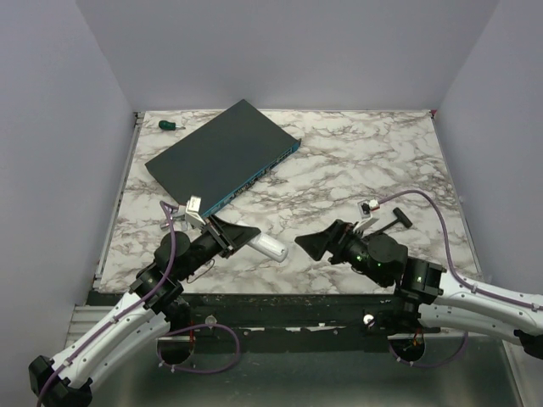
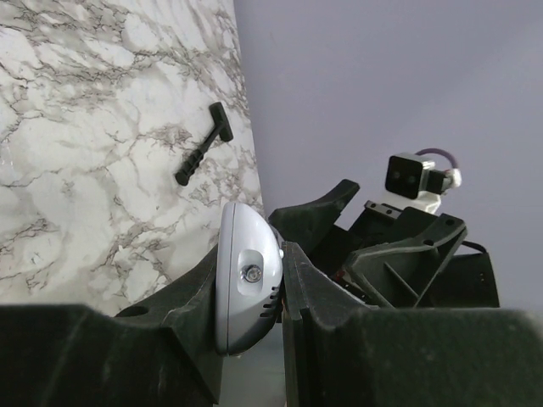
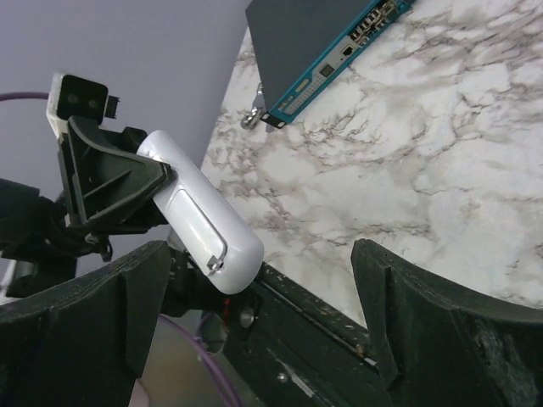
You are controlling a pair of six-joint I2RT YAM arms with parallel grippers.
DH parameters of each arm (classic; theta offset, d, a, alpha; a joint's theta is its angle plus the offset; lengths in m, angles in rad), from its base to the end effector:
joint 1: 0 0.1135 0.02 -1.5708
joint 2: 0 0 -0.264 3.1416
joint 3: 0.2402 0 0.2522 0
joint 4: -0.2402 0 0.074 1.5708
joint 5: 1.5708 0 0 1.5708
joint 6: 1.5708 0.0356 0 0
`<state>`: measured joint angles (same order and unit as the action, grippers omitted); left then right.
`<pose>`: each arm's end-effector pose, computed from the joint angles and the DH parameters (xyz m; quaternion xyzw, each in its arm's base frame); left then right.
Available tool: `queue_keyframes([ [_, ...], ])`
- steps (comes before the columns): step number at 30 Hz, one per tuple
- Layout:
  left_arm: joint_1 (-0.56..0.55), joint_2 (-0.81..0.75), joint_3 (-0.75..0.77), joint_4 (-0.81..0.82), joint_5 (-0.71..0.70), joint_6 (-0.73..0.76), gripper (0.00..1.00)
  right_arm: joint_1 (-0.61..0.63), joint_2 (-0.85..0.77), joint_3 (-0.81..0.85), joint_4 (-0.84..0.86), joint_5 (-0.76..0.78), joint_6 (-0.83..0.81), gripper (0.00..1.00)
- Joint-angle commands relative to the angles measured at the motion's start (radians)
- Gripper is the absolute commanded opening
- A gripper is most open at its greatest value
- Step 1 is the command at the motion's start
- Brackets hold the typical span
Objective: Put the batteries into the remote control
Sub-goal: Load the battery cover into the remote control.
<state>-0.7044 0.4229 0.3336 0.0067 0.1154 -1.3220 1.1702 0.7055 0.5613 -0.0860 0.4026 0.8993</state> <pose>0.1022 -0.0922 0.2507 -0.1860 0.7116 -0.5962 0.3218 0.0807 0.1548 0.2845 0.0194 0.7776 0.4433 0.4456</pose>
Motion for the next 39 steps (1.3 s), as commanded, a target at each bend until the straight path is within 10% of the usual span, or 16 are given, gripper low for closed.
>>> queue_keyframes([
  [1,0.009,-0.007,0.011,0.051,0.022,-0.009,0.00,0.005,-0.046,-0.095,0.202,0.024,0.222,0.97],
  [39,0.010,-0.013,-0.012,0.085,0.030,-0.012,0.00,0.006,0.224,-0.142,0.491,-0.237,0.325,0.79],
])
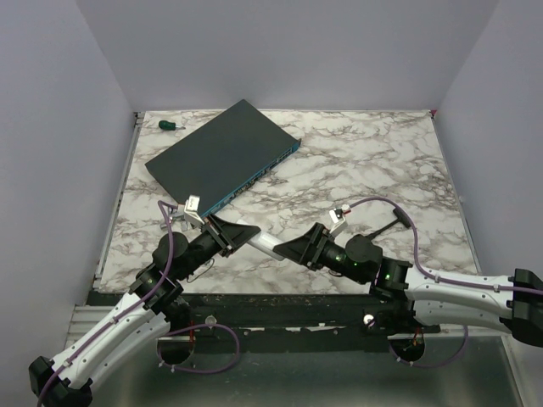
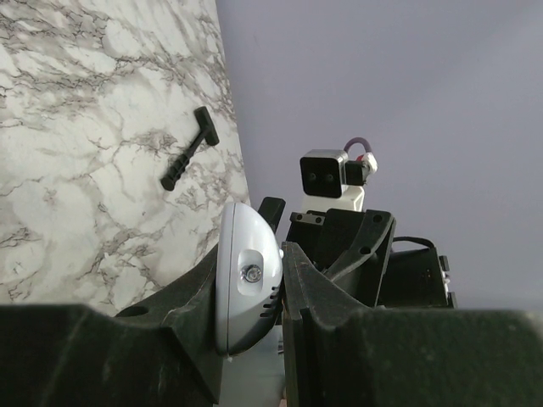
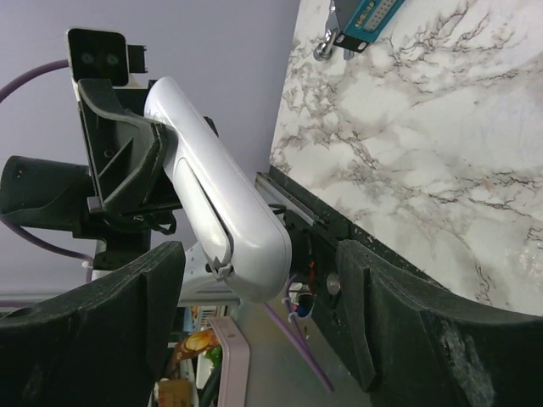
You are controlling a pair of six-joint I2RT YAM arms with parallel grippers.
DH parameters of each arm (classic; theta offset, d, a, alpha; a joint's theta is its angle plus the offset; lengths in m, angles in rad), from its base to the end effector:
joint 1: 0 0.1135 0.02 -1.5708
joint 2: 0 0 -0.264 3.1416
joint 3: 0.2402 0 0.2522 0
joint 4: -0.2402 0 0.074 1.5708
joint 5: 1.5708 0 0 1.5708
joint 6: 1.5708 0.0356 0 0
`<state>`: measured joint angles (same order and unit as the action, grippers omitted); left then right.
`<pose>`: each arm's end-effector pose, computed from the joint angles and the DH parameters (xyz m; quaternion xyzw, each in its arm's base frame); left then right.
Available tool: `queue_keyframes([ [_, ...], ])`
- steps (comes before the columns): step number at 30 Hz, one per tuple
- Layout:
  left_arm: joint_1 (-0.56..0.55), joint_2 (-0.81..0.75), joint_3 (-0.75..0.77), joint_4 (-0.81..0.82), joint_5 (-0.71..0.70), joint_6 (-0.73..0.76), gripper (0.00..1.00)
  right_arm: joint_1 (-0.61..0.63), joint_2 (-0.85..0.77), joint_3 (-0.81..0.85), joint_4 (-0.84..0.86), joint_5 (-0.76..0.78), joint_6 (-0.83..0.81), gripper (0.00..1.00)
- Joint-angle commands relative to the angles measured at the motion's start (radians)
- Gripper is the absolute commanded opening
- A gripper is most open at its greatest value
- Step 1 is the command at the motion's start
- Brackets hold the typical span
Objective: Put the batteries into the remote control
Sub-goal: Load the battery cover into the remote control.
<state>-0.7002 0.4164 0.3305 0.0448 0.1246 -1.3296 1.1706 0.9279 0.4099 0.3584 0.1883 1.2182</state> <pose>0.1019 -0.0917 0.2545 -0.1819 0.6981 -0.6107 0.3265 0.0887 0.1925 0.2383 0.0790 0.7562 0.5741 0.3039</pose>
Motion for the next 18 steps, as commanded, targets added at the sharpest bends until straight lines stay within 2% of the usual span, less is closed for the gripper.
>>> queue_keyframes([
  [1,0.006,-0.009,-0.010,0.047,0.022,-0.005,0.00,0.006,-0.001,0.009,0.045,-0.020,0.006,0.78],
  [9,0.006,-0.016,-0.013,0.042,0.018,-0.005,0.00,0.005,-0.008,-0.003,0.057,-0.011,0.014,0.75],
  [18,0.005,-0.018,-0.019,0.044,0.018,-0.005,0.00,0.005,-0.007,-0.020,0.074,-0.009,0.026,0.60],
])
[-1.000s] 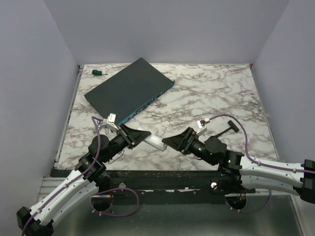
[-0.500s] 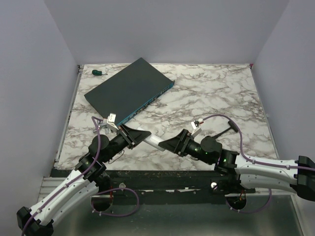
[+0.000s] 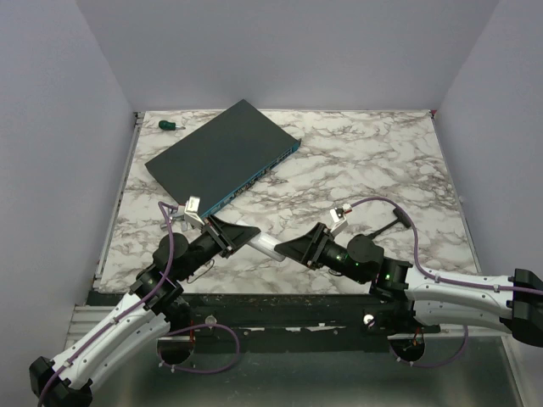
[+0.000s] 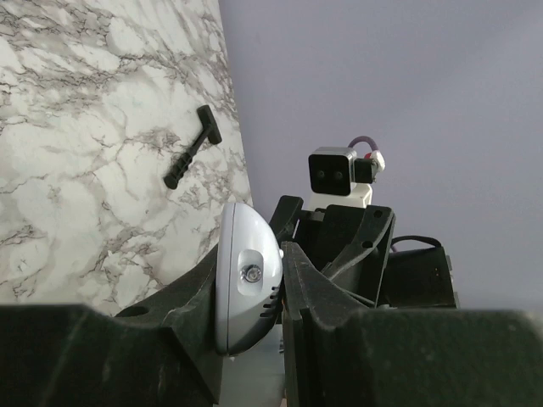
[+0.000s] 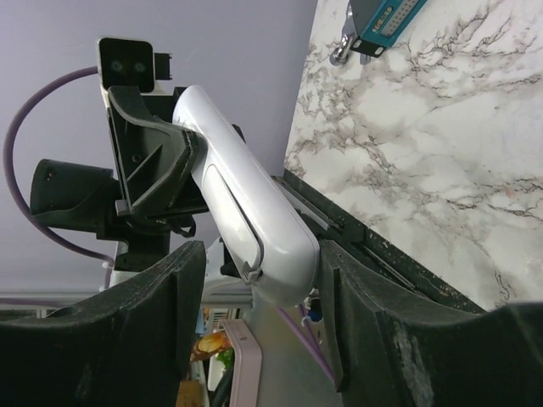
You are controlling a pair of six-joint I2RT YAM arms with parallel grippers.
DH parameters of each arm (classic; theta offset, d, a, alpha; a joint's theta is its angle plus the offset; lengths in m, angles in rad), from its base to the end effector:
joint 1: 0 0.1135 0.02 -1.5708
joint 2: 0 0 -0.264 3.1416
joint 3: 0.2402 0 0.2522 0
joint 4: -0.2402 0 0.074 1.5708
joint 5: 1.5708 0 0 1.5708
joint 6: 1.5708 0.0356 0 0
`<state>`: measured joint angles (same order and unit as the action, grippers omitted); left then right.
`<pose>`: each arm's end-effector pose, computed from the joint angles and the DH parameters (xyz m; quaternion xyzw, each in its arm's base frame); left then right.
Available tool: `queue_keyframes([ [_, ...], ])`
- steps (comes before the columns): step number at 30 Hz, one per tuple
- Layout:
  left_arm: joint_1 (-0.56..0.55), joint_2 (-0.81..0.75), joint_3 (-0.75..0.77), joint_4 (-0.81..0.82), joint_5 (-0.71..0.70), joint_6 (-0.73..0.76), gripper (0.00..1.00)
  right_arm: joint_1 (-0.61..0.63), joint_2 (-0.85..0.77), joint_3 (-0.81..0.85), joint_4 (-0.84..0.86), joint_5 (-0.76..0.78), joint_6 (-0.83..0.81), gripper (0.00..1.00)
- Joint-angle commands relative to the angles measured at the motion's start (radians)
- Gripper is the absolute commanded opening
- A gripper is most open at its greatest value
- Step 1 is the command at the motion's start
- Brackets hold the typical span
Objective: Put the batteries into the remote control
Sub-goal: Load the battery cover into the remote control.
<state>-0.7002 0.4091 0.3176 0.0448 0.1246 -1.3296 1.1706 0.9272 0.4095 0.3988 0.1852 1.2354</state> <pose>0.1015 -0.0913 0.2508 -0.1826 0.6999 -0.6091 0.3254 0.0888 0.1930 0.2427 0.0855 0.7423 0.5919 0.3022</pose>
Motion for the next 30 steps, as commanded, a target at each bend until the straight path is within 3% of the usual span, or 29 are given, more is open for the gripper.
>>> queue_keyframes([
  [1,0.006,-0.010,-0.006,0.046,0.018,-0.005,0.00,0.005,-0.005,-0.018,0.034,-0.007,0.009,0.58],
  [13,0.006,-0.019,-0.011,0.046,0.018,-0.005,0.00,0.005,0.013,-0.011,0.032,-0.015,-0.009,0.30],
  [16,0.006,-0.022,-0.011,0.047,0.018,-0.005,0.00,0.005,0.013,-0.009,0.031,-0.013,-0.019,0.29],
  [17,0.007,-0.023,-0.011,0.047,0.018,-0.005,0.00,0.005,0.013,-0.008,0.031,-0.014,-0.023,0.36],
  [20,0.006,-0.022,-0.012,0.049,0.021,-0.003,0.00,0.005,0.003,-0.005,0.030,-0.012,-0.048,0.68],
  [22,0.006,-0.022,-0.016,0.057,0.025,-0.001,0.00,0.006,-0.008,-0.005,0.031,-0.006,-0.069,0.78],
  [26,0.006,-0.011,-0.041,0.166,0.051,0.001,0.00,0.004,-0.033,-0.031,0.081,-0.001,-0.109,0.81],
  [30,0.006,0.011,-0.042,0.262,0.082,0.003,0.00,0.005,-0.045,-0.087,0.235,-0.031,-0.134,0.78],
])
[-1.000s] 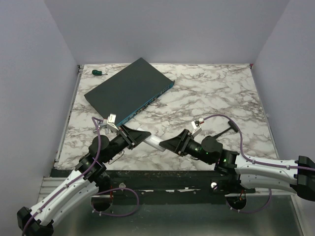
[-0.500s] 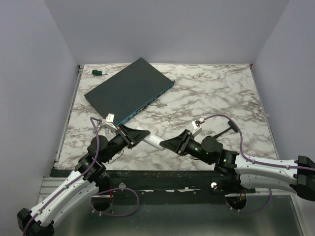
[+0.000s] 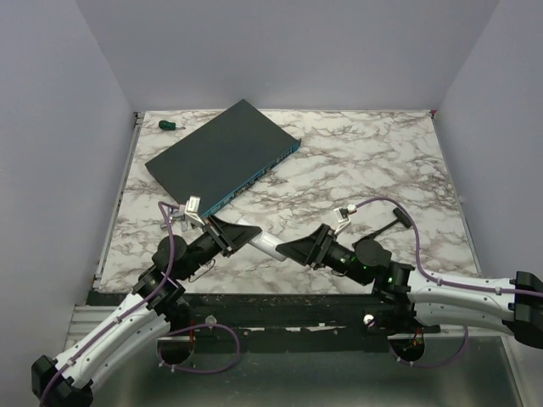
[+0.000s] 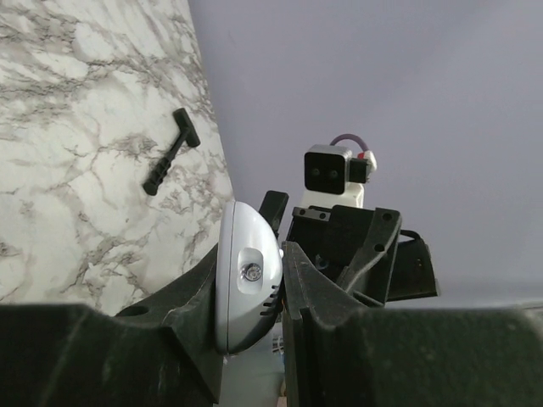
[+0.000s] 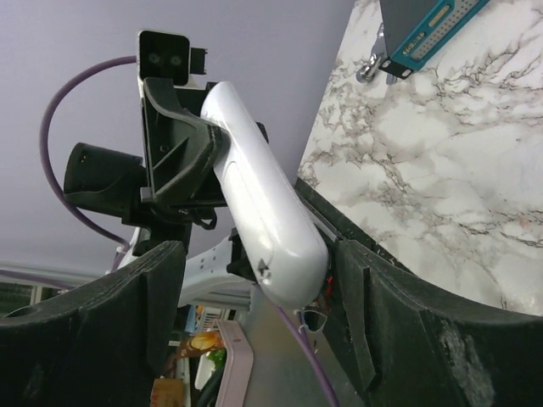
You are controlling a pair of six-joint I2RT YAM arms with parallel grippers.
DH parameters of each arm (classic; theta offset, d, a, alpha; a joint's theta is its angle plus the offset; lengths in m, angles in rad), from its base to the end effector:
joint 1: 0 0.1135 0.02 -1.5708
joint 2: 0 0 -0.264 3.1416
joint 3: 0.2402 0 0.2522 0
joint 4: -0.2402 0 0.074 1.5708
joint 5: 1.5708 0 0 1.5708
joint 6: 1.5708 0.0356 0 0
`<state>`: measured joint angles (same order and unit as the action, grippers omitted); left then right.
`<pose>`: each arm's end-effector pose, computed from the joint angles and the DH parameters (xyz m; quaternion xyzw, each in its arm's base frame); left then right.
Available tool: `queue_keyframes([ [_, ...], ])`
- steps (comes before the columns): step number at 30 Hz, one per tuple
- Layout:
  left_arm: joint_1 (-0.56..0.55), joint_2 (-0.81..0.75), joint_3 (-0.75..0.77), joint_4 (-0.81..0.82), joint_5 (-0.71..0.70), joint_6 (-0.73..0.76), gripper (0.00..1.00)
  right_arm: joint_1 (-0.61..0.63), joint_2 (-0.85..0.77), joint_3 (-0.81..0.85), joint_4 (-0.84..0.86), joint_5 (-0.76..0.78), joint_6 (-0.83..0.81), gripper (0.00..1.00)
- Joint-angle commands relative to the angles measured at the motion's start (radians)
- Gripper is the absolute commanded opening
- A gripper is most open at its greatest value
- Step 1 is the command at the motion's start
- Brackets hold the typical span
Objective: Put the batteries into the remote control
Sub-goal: Load the battery cover into the remote control.
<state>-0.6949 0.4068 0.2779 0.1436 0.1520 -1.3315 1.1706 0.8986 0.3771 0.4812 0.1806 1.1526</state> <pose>0.1021 -0.0921 0.2476 -0.1677 0.6816 -0.6308 0.3306 0.0865 0.1880 0.2457 0.0560 0.7188 0.6071 0.3342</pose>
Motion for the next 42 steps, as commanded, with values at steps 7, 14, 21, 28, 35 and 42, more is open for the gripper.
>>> queue_keyframes([
  [7,0.001,0.001,-0.035,0.236,0.027,-0.048,0.00,0.005,0.000,-0.089,0.310,-0.063,-0.053,0.72],
  [14,0.001,-0.062,-0.106,0.292,-0.028,-0.089,0.00,0.006,0.046,-0.101,0.434,-0.061,-0.076,0.64],
  [21,0.001,-0.073,-0.106,0.284,-0.035,-0.086,0.00,0.005,0.112,-0.060,0.451,-0.099,-0.087,0.59],
  [28,0.001,-0.075,-0.114,0.286,-0.028,-0.086,0.00,0.005,0.124,-0.072,0.487,-0.095,-0.088,0.48],
  [35,0.000,-0.076,-0.118,0.290,-0.029,-0.083,0.00,0.005,0.143,-0.069,0.509,-0.091,-0.091,0.44],
  [42,0.001,-0.079,-0.121,0.284,-0.029,-0.086,0.00,0.005,0.158,-0.068,0.532,-0.096,-0.096,0.32],
])
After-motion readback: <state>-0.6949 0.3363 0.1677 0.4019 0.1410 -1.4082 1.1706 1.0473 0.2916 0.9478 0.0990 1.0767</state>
